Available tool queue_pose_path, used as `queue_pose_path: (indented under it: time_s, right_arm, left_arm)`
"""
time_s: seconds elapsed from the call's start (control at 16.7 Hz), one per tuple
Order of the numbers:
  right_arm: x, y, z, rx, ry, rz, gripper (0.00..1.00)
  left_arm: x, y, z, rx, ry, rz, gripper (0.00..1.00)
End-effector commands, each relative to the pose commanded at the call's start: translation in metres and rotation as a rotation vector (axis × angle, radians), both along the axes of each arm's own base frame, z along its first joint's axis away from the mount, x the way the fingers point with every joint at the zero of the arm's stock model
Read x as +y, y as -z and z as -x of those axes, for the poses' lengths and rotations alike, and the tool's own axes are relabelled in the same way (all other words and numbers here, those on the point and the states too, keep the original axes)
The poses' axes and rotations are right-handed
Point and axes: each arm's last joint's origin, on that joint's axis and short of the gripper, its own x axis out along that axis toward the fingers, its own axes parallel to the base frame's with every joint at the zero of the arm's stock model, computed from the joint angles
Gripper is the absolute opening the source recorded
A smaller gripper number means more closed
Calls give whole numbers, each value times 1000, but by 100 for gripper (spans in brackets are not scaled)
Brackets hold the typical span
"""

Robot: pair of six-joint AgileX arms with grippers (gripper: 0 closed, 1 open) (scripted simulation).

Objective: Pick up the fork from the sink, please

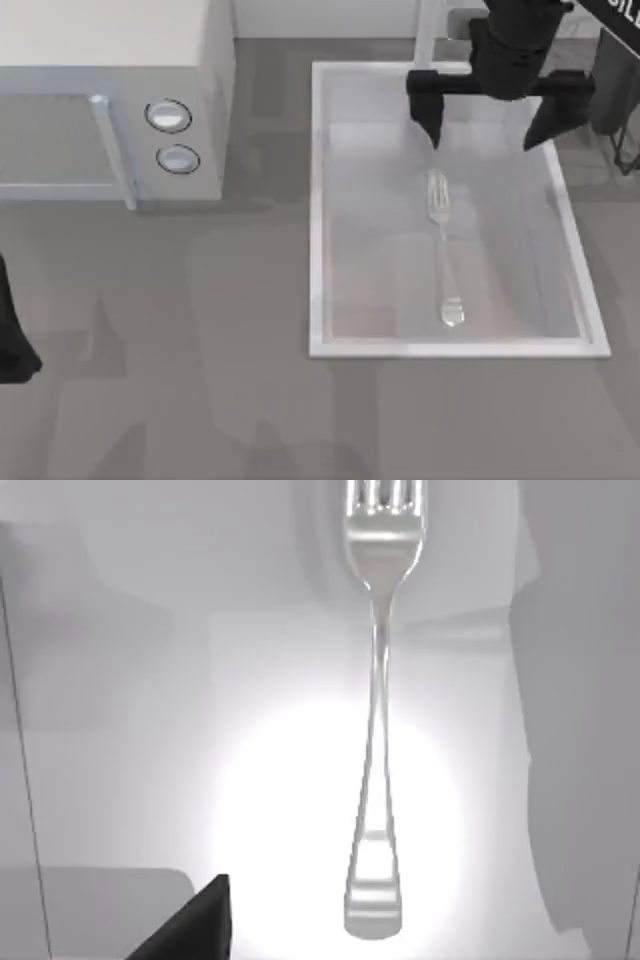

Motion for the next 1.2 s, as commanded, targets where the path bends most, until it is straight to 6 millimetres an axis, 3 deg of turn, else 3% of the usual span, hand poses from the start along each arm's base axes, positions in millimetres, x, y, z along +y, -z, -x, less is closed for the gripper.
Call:
queue_pose_path:
  time_s: [0.24, 0.78, 1.2]
  right_arm:
    - [15, 35, -8, 83, 4, 26, 100]
    - [15, 48, -12, 102, 9, 33, 100]
    - [24, 113, -26, 111, 6, 37, 100]
  left_arm:
    - [0, 0, 0, 0, 0, 0, 100]
    - [0, 0, 0, 0, 0, 0, 100]
    - [0, 0, 0, 0, 0, 0, 100]
